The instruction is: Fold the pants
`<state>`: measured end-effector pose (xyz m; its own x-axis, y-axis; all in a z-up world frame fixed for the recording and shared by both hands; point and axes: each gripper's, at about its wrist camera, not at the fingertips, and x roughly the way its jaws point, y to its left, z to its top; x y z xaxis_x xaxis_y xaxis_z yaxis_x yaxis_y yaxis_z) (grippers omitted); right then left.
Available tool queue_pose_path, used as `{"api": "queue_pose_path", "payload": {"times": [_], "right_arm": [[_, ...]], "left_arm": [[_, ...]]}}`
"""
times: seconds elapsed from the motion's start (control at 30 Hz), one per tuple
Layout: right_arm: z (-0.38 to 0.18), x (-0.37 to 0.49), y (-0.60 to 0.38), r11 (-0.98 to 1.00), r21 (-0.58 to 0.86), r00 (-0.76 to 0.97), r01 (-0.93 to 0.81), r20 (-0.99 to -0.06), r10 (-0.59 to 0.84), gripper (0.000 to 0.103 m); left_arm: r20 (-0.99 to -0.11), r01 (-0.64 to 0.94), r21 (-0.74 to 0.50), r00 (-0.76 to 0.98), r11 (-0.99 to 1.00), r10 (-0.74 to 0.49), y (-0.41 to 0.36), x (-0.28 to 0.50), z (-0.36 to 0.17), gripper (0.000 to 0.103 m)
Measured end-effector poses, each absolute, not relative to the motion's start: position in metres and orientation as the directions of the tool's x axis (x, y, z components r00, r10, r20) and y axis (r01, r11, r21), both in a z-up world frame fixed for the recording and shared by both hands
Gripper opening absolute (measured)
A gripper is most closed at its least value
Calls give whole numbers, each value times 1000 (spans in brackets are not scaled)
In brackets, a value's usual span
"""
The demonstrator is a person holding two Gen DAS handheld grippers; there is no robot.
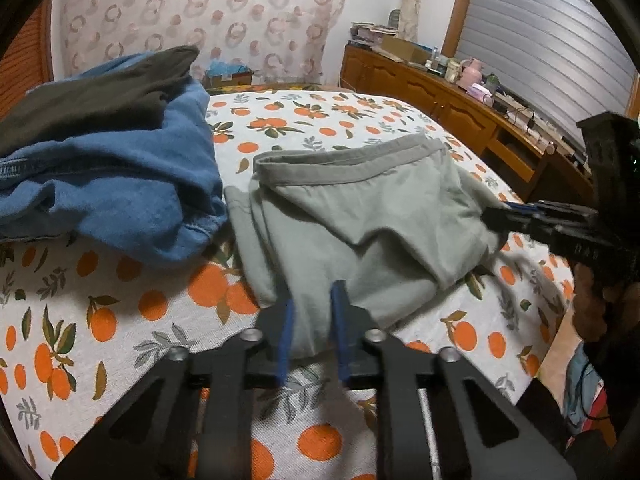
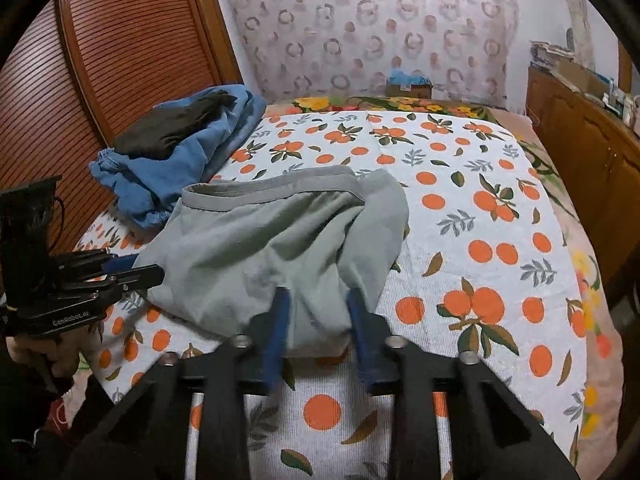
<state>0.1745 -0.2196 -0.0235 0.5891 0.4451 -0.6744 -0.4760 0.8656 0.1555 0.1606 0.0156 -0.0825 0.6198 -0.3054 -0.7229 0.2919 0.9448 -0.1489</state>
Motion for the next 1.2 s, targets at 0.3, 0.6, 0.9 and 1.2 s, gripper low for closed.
{"api": "queue_pose_path", "payload": {"times": [0.3,0.6,0.9,1.2], "right_arm": [[-26,167,-243,872,231,596,-431,-653,467,7],[-19,161,-242,873,207,607,-442,-647,461,19],[-1,198,-212,859,112,623,-499,-644,445,42],[-18,247,-199,835,161,537,-526,-699,473,31]], "left_arm": [[-670,255,-174,677,951,-304,31,151,-69,8],[-704,270,-145,648,952,-292,28,148,-76,27],[-704,271,-171,639,947,-310,26,167,-70,33],[-731,274,-128,624,953,-278,19,181,-81,33]]}}
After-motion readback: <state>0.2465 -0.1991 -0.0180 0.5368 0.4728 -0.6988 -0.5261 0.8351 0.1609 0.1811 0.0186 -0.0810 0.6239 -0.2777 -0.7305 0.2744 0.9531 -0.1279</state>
